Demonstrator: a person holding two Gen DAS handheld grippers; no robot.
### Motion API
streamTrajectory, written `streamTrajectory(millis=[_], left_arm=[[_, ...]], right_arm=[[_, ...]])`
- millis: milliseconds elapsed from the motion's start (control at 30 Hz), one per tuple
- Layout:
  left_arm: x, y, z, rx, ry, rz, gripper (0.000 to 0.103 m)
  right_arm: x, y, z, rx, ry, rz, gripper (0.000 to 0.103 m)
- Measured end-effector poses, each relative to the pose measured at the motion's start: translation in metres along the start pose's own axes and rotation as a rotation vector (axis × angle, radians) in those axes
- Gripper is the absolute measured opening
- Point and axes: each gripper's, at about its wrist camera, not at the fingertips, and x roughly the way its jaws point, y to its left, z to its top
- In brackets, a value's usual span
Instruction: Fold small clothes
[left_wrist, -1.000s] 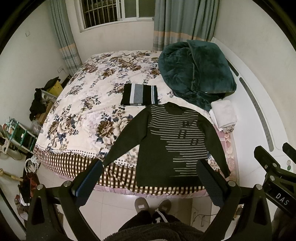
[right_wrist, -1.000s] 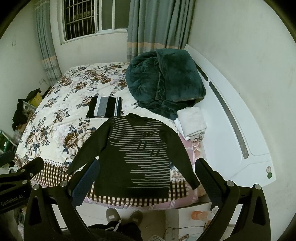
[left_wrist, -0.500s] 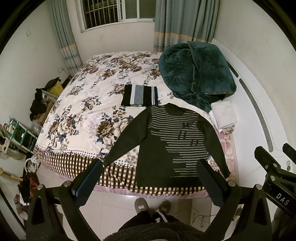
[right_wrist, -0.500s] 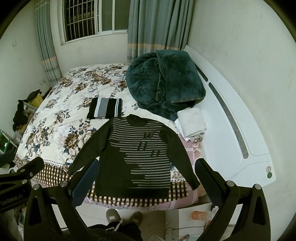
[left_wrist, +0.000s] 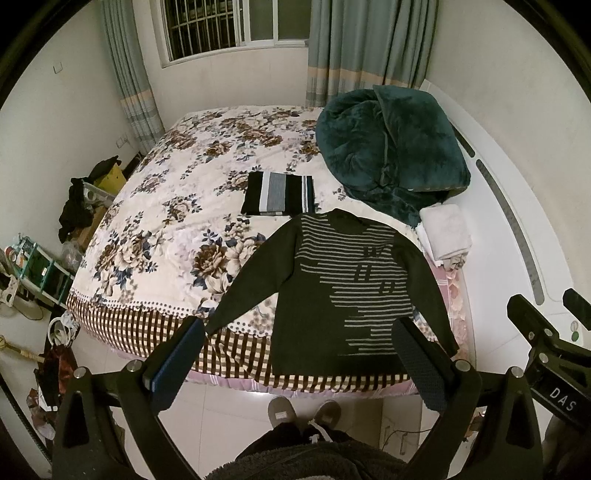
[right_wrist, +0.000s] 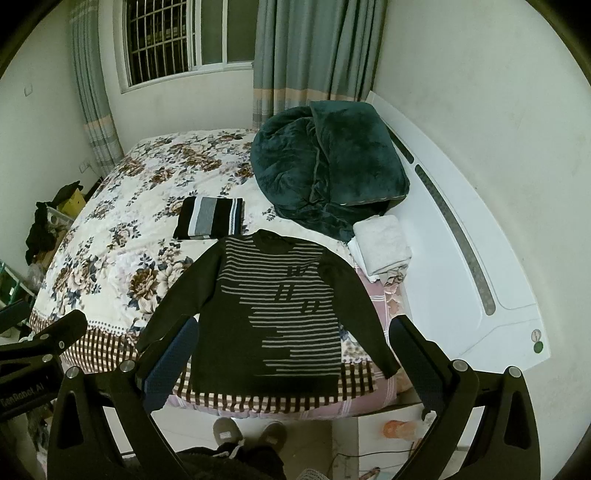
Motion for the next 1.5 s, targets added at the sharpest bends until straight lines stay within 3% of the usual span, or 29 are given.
streamTrajectory(millis=[300, 433, 567, 667, 800, 867, 933, 967, 1100, 1233, 1333, 1500], left_arm=[[0.024, 0.009, 0.024, 0.002, -0.016, 0.001, 0.103], [0.076, 0.012, 0.046, 0.022, -0.053, 0.057, 0.103], [0.130, 0.010, 0.046, 0.037, -0.057, 0.072, 0.103], [0.185, -0.001, 0.041, 0.049, 0.007, 0.082, 0.103], [0.256, -0.027, 0.041, 0.070, 0.100, 0.105, 0.103], [0.292, -0.041, 0.039, 0.088, 0.132, 0.139, 0.103], [0.333, -0.055, 0.036, 0.105, 0.176, 0.195, 0.103], [0.348, -0.060, 0.033, 0.110, 0.191, 0.213, 0.103], [0.410, -0.073, 0.019, 0.112, 0.285, 0.264, 0.103], [0.474, -0.083, 0.004, 0.118, 0.362, 0.297, 0.103], [0.515, -0.085, -0.006, 0.112, 0.404, 0.312, 0.103], [0.568, -0.084, -0.021, 0.096, 0.453, 0.300, 0.103]], right_arm=[[0.010, -0.006, 0.030, 0.054, 0.029, 0.011, 0.103], [0.073, -0.055, 0.031, 0.251, 0.102, -0.004, 0.103], [0.140, -0.129, 0.019, 0.482, 0.163, -0.121, 0.103], [0.191, -0.176, -0.014, 0.616, 0.206, -0.208, 0.103], [0.272, -0.241, -0.068, 0.820, 0.290, -0.253, 0.103], [0.325, -0.276, -0.105, 0.944, 0.353, -0.262, 0.096], [0.367, -0.306, -0.147, 1.058, 0.401, -0.257, 0.074], [0.399, -0.323, -0.173, 1.139, 0.447, -0.257, 0.069], [0.492, -0.365, -0.253, 1.373, 0.551, -0.277, 0.067], [0.561, -0.389, -0.317, 1.460, 0.605, -0.371, 0.068], [0.592, -0.395, -0.340, 1.483, 0.627, -0.406, 0.068], [0.635, -0.407, -0.388, 1.556, 0.612, -0.411, 0.068]])
